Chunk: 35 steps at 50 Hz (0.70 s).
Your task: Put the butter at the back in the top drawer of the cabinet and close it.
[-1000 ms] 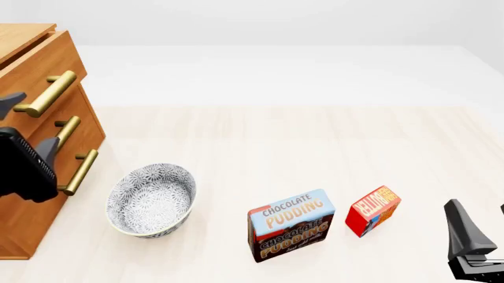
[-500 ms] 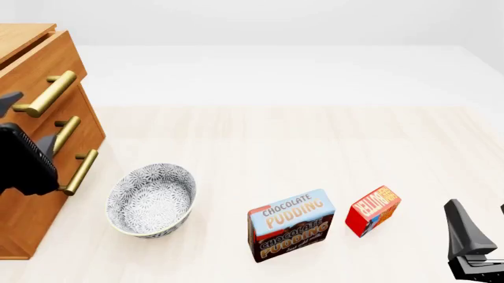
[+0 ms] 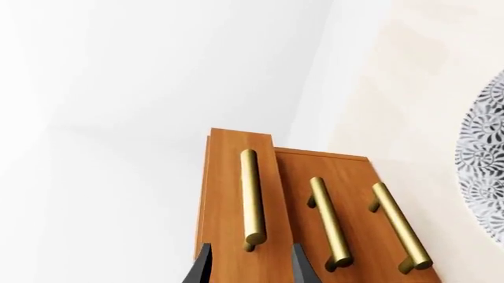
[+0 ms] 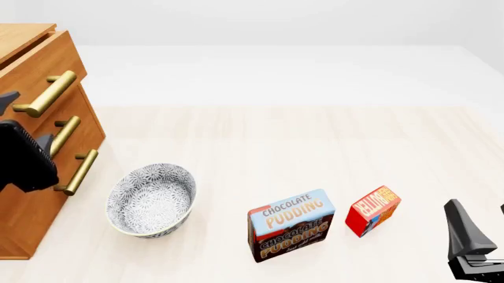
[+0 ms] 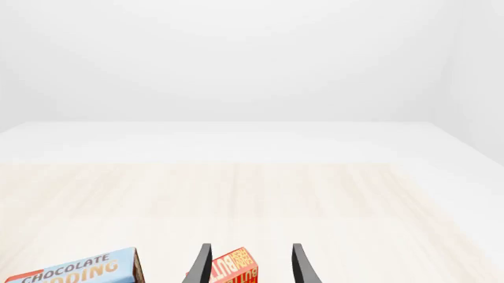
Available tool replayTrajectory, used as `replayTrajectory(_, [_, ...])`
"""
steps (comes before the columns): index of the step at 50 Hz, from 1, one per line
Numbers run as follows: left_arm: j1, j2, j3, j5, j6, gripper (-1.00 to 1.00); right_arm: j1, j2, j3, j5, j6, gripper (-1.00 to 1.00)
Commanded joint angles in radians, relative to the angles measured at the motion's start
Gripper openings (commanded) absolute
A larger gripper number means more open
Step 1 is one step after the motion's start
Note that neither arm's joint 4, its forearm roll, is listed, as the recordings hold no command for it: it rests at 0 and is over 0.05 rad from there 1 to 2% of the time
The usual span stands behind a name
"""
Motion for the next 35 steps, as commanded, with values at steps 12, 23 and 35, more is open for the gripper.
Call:
replayTrajectory(12, [0.022, 0.043, -0.01, -0.017, -0.015, 1.0, 0.0, 0.0, 0.0, 0.0, 0.0, 1.0])
replayTrajectory(23, [0.056, 0.041, -0.015, -0.003, -0.023, 1.0, 0.0, 0.0, 0.0, 0.0, 0.0, 1.0])
replayTrajectory(35, [0.05, 0.076, -0.022, -0.024, -0.027, 1.0, 0.0, 0.0, 0.0, 0.0, 0.0, 1.0])
